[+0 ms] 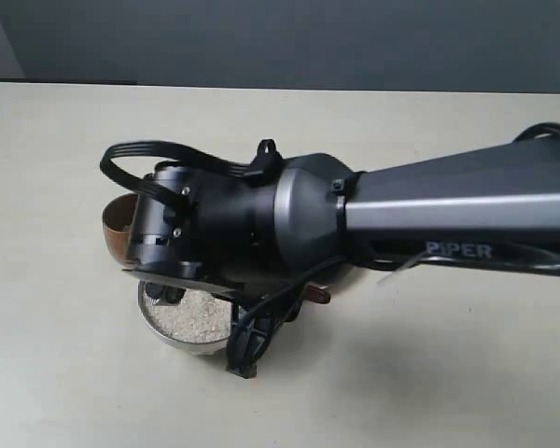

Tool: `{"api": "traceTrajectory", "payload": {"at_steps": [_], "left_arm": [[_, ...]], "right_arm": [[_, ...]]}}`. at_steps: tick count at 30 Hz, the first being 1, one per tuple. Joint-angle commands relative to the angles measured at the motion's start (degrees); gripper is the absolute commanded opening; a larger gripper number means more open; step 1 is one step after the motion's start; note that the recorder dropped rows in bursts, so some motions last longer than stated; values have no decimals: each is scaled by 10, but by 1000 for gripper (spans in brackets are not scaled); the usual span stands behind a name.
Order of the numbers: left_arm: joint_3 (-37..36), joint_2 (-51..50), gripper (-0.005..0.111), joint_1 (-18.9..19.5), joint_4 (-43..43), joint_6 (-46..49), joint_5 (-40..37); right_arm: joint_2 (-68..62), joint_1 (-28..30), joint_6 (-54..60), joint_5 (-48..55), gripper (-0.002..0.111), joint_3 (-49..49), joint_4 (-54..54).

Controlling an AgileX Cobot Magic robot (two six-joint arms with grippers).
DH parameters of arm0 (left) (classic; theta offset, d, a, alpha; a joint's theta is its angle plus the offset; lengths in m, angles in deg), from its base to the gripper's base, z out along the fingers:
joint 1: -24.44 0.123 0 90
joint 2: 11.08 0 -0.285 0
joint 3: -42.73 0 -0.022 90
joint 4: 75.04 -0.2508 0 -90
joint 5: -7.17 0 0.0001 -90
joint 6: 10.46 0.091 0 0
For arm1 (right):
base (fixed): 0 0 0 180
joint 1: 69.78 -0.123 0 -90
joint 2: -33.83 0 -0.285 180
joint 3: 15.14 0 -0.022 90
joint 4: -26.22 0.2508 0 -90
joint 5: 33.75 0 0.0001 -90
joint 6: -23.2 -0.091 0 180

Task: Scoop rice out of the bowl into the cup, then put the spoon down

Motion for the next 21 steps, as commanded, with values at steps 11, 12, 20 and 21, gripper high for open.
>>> {"api": "traceTrajectory", "payload": {"at_steps": [11, 12, 20, 21], "left_arm": [[2, 0, 0, 1, -1, 0, 3], [2, 0, 0, 1, -1, 0, 3], [2, 0, 0, 1, -1, 0, 3], [2, 0, 0, 1, -1, 0, 3]], "right_arm": [[42, -3, -67, 2, -1, 93, -75], [42, -4, -67, 2, -1, 93, -84], [42, -16, -65, 2, -1, 93, -96], [42, -16, -63, 2, -1, 93, -88]]}}
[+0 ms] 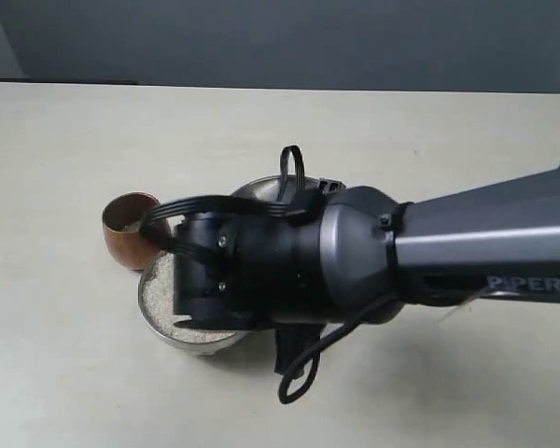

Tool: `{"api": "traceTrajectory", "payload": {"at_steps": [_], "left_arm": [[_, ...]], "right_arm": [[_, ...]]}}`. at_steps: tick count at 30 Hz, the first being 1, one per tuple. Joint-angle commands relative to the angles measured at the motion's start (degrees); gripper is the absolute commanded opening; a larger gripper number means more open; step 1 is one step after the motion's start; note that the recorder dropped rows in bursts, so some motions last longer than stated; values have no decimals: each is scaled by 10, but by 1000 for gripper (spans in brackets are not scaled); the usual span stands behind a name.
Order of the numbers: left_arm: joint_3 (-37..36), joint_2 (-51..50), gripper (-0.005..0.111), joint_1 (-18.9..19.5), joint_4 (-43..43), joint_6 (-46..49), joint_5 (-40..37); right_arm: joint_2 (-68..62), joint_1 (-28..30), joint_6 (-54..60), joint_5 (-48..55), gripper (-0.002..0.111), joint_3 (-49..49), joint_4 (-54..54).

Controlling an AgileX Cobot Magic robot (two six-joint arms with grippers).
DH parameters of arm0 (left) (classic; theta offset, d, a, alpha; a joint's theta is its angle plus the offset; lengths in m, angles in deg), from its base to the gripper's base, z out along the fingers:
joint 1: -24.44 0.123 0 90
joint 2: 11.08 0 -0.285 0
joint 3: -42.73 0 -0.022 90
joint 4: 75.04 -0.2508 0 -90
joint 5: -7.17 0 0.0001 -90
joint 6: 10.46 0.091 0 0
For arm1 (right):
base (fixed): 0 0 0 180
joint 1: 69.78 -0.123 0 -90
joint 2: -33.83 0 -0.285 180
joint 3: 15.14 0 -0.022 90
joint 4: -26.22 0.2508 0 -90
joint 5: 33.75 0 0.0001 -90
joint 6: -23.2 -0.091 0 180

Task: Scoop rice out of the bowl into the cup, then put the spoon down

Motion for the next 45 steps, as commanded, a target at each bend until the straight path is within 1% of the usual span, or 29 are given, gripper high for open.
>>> {"api": "traceTrajectory", "payload": {"at_steps": [1, 4, 7, 10, 13, 14, 15, 17, 21, 26, 29, 39, 45], "left_arm": [[2, 0, 0, 1, -1, -1, 3], [2, 0, 0, 1, -1, -1, 3], [2, 0, 0, 1, -1, -1, 4], [2, 0, 0, 1, -1, -1, 4], [2, 0, 0, 1, -1, -1, 4], [2, 0, 0, 1, -1, -1, 4], [2, 0, 0, 1, -1, -1, 4], [2, 0, 0, 1, -1, -1, 4], [2, 0, 0, 1, -1, -1, 4], [2, 0, 0, 1, -1, -1, 4], [2, 0, 0, 1, -1, -1, 4], [2, 0, 0, 1, -1, 0, 4], [2, 0, 0, 1, -1, 0, 4]], "right_arm": [[6, -4, 5, 2, -1, 1, 19], [21, 10, -10, 2, -1, 1, 51], [58, 53, -39, 2, -1, 1, 108], [105, 130, -32, 2, -1, 1, 218], [128, 222, 26, 2, -1, 13, 355], [131, 245, 47, 2, -1, 22, 386], [132, 263, 55, 2, -1, 34, 402], [132, 281, 55, 2, -1, 63, 395], [132, 290, 46, 0, -1, 137, 356], [132, 294, 14, -113, -1, 207, 341], [132, 301, -3, -129, -1, 220, 326], [125, 301, -31, -180, -1, 226, 326], [116, 301, -46, -192, -1, 231, 324]]}}
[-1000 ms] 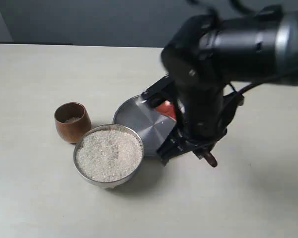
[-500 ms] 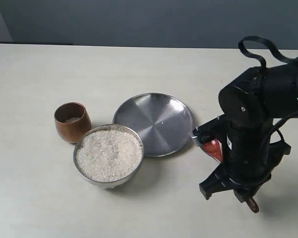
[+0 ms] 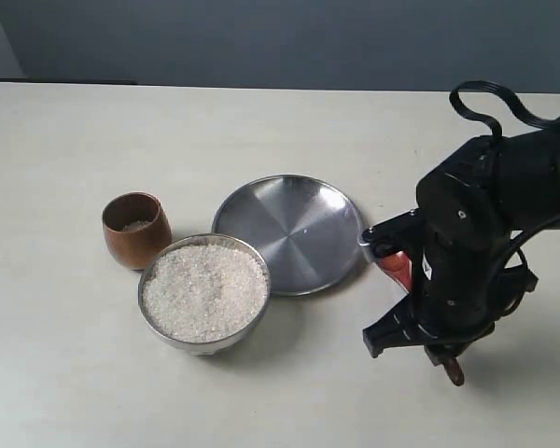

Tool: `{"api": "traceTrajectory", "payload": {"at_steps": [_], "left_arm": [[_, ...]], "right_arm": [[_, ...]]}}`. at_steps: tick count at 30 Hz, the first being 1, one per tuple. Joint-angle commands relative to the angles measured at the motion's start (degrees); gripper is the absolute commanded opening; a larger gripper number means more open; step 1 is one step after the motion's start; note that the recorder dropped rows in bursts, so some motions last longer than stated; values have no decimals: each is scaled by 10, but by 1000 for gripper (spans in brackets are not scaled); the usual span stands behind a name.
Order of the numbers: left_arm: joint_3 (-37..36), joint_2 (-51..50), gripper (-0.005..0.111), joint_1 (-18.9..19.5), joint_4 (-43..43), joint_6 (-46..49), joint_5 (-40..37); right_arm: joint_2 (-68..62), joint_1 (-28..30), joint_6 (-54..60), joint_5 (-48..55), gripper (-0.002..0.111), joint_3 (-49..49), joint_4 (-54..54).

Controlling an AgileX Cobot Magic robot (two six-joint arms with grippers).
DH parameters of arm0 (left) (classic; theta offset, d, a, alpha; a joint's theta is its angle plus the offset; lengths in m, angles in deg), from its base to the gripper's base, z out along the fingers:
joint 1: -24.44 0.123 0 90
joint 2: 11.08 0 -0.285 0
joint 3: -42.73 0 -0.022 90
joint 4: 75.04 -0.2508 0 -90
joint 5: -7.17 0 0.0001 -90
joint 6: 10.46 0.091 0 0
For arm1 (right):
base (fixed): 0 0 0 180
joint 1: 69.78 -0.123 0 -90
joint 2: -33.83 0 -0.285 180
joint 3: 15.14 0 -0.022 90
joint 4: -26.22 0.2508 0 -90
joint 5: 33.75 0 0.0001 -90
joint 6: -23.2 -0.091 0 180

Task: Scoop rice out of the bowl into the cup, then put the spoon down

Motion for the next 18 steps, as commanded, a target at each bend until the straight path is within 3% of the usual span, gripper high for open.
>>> {"api": "traceTrajectory", "payload": {"at_steps": [1, 7, 14, 18], "left_arm": [[2, 0, 0, 1, -1, 0, 4], [2, 0, 0, 1, -1, 0, 4], [2, 0, 0, 1, -1, 0, 4], [2, 0, 0, 1, -1, 0, 4]], "right_arm": [[-9, 3, -7, -13, -1, 14, -11], [-11, 3, -17, -64, 0, 55, -21], [-11, 3, -18, -86, 31, 69, -21], [-9, 3, -42, -92, 31, 70, -23]]}}
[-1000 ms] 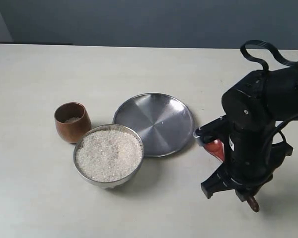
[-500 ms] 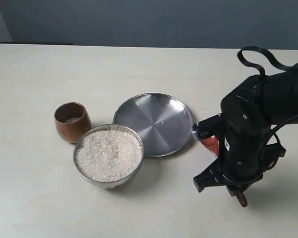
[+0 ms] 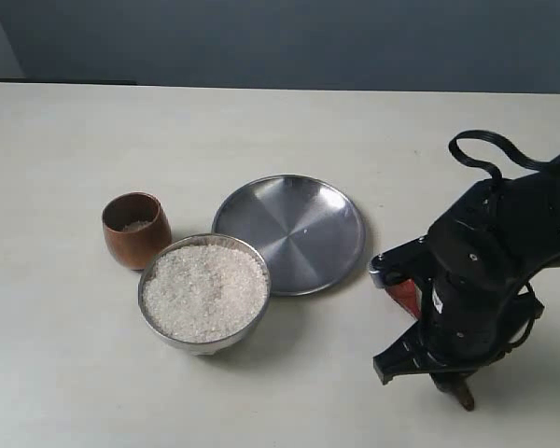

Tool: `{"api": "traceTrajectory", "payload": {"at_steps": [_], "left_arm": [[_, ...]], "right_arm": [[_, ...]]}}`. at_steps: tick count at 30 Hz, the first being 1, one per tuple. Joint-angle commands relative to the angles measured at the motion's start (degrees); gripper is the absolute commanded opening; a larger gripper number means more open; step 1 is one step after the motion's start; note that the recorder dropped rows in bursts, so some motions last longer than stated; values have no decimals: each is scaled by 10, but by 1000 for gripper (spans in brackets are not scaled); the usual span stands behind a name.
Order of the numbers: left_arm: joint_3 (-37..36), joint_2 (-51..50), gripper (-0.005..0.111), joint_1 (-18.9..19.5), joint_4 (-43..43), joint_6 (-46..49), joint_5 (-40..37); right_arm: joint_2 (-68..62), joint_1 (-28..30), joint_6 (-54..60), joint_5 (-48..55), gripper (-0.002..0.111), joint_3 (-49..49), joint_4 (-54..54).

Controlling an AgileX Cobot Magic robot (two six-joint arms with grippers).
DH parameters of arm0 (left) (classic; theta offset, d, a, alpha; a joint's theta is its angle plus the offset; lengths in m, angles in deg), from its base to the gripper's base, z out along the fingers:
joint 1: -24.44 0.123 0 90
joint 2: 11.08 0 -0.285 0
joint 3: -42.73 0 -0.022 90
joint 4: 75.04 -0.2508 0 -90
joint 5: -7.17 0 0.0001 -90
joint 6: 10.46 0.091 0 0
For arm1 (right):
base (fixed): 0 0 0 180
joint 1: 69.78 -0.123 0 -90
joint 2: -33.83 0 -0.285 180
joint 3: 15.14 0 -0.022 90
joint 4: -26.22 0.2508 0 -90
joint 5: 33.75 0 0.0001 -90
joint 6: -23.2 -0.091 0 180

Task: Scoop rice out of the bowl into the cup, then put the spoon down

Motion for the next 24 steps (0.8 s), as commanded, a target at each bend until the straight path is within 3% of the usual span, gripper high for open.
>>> {"api": "traceTrajectory", "payload": {"at_steps": [1, 8, 18, 24], "left_arm": [[2, 0, 0, 1, -1, -1, 4], [2, 0, 0, 1, -1, -1, 4], [2, 0, 0, 1, -1, 1, 4], [2, 0, 0, 1, -1, 1, 4]], "right_arm": [[5, 3, -23, -15, 31, 4, -7], [64, 2, -50, -56, 31, 34, -8], [174, 2, -151, -225, 31, 186, -57], [190, 2, -167, -294, 31, 227, -69]]}}
